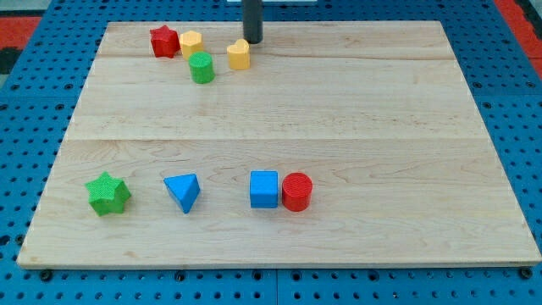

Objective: Move the yellow heart to the bottom right of the green circle

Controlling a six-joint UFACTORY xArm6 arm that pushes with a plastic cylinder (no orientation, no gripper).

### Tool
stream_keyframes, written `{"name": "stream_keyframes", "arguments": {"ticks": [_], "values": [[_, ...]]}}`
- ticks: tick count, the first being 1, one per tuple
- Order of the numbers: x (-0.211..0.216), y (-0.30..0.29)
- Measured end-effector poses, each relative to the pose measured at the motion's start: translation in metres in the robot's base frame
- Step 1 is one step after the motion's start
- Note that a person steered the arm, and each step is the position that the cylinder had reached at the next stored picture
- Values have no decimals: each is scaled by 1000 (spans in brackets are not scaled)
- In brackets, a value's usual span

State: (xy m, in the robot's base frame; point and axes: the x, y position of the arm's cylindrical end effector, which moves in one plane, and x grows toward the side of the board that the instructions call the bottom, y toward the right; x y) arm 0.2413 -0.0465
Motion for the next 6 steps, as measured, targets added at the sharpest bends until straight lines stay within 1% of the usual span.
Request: {"name": "stream_keyframes", "arguments": {"ticks": [1, 2, 3, 4, 5, 6], "values": [[49, 23], [83, 64], [10, 61], [20, 4], [70, -6], [91, 11]]}}
